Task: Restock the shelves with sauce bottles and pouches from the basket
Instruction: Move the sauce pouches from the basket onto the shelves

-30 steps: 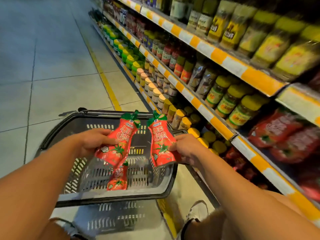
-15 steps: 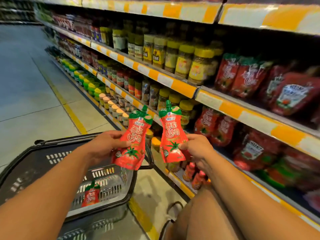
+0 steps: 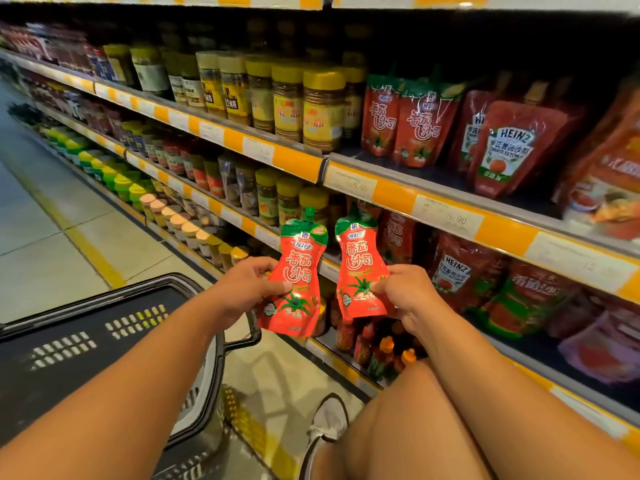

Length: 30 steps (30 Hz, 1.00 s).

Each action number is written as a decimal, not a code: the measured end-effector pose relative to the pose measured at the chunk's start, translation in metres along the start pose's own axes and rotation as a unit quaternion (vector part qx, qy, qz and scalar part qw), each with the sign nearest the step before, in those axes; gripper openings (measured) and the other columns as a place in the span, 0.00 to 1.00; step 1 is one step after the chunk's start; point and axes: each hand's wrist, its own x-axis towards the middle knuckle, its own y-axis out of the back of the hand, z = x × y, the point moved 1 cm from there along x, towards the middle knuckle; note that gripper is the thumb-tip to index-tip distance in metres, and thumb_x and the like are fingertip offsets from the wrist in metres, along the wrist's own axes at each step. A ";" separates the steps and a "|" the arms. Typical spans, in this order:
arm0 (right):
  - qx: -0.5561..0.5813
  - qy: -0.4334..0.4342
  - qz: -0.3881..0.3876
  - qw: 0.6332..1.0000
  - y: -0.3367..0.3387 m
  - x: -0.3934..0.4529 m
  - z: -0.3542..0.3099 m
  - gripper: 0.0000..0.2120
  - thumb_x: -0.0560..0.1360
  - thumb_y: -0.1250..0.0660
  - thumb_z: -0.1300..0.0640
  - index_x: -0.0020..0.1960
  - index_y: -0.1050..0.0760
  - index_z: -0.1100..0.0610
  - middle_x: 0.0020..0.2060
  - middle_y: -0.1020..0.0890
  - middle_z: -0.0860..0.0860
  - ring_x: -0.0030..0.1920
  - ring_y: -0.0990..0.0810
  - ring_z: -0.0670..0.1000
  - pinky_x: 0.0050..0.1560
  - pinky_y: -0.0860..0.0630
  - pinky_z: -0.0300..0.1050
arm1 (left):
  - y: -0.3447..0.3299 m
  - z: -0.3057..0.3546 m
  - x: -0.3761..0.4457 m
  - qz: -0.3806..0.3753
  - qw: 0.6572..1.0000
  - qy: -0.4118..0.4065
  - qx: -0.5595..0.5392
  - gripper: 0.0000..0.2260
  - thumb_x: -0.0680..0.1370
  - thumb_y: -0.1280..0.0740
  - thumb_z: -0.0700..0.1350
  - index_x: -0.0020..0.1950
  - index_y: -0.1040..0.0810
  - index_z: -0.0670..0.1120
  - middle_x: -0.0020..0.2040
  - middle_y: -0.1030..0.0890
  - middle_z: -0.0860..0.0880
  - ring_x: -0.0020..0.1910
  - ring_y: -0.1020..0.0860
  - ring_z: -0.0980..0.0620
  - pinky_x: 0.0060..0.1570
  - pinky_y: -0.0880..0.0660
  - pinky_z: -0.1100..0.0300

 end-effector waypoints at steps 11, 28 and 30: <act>0.019 0.077 0.133 0.988 0.013 0.042 0.011 0.11 0.72 0.31 0.72 0.41 0.18 0.57 0.38 0.14 0.54 0.33 0.15 0.49 0.27 0.24 0.40 | -0.040 0.017 0.086 -0.014 1.000 -0.011 0.022 0.13 0.77 0.24 0.39 0.60 0.20 0.44 0.53 0.13 0.44 0.54 0.14 0.43 0.60 0.20 0.42; 0.013 0.152 0.240 0.959 0.003 0.081 0.023 0.14 0.77 0.31 0.66 0.60 0.19 0.55 0.49 0.16 0.53 0.42 0.18 0.49 0.42 0.27 0.37 | -0.076 0.030 0.159 -0.046 0.988 -0.129 -0.065 0.17 0.77 0.26 0.33 0.64 0.22 0.45 0.55 0.13 0.45 0.56 0.14 0.47 0.53 0.17 0.54; 0.007 0.152 0.244 0.958 0.000 0.083 0.025 0.15 0.76 0.32 0.69 0.55 0.21 0.50 0.46 0.17 0.51 0.39 0.21 0.42 0.34 0.30 0.27 | -0.075 0.036 0.166 -0.047 0.987 -0.143 -0.049 0.18 0.77 0.26 0.34 0.64 0.23 0.46 0.56 0.13 0.46 0.57 0.15 0.47 0.58 0.18 0.50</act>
